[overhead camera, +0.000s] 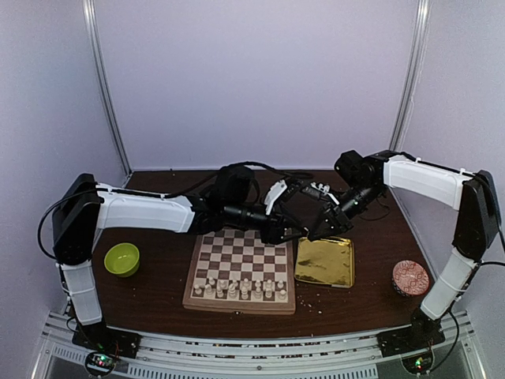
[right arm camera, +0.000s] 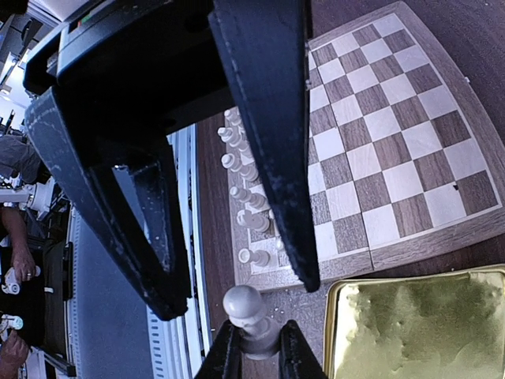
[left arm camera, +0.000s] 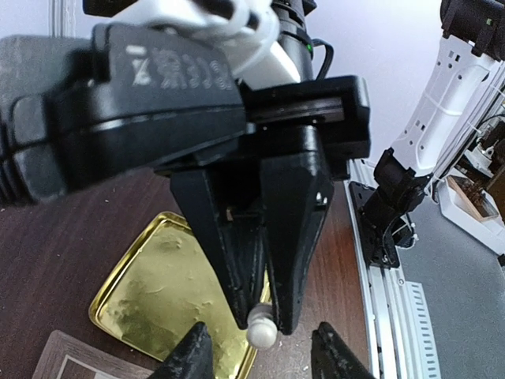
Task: Set up the chess pieces on the board
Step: Pass from the right arm to the left, then place the pawn on a2.
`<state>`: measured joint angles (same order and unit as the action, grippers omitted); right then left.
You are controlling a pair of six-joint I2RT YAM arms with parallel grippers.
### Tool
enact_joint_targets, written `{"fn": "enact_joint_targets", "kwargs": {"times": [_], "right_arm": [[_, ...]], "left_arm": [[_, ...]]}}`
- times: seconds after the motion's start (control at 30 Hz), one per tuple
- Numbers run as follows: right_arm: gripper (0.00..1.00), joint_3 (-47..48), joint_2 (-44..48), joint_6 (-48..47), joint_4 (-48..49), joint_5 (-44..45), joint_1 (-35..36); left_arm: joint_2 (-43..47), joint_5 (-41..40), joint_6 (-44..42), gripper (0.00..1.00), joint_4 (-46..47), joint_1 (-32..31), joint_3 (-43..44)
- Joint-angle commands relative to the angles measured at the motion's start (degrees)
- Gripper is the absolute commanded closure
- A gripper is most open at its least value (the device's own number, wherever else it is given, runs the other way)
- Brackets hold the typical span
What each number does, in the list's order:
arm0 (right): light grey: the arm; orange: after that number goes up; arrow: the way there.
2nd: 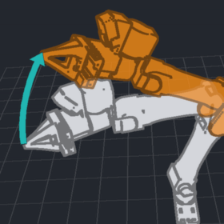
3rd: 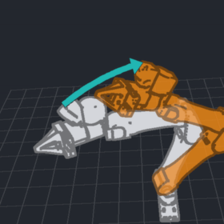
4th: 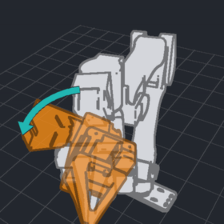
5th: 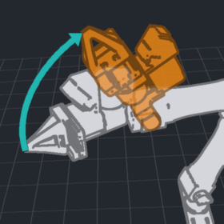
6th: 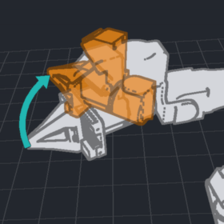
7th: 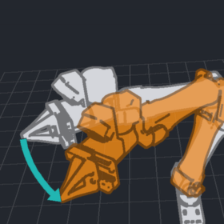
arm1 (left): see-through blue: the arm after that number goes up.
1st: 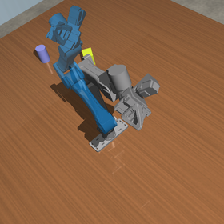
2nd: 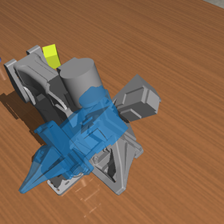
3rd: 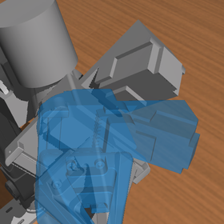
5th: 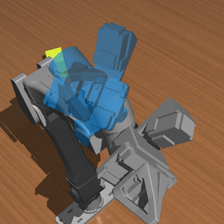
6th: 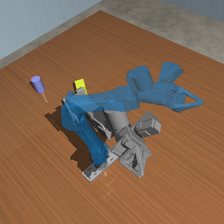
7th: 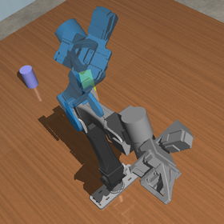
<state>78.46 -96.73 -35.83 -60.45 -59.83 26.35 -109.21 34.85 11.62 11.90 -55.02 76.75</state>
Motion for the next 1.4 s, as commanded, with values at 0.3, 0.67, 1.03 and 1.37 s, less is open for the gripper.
{"fn": "enact_joint_targets", "kwargs": {"times": [0.3,0.67,1.03,1.37], "right_arm": [[0.91,0.1,1.6,-2.2,-2.1,-2.0,-0.2],[0.86,0.8,1.0,-3.2,-3.5,-1.6,-0.2],[0.49,0.7,3.3,-7.2,-7.3,-0.5,-2.9],[0.47,0.6,2.5,-7.9,-7.6,0.8,-4.6]], "left_arm": [[-2.7,2.7,1.3,0.70,2.4,0.0,3.4],[-2.8,4.5,-1.1,0.93,-1.3,0.0,5.3],[15.4,-11.8,-15.4,0.95,-26.9,1.6,-3.8],[31.7,-38.9,-5.2,0.94,-42.4,3.0,-17.6]]}}
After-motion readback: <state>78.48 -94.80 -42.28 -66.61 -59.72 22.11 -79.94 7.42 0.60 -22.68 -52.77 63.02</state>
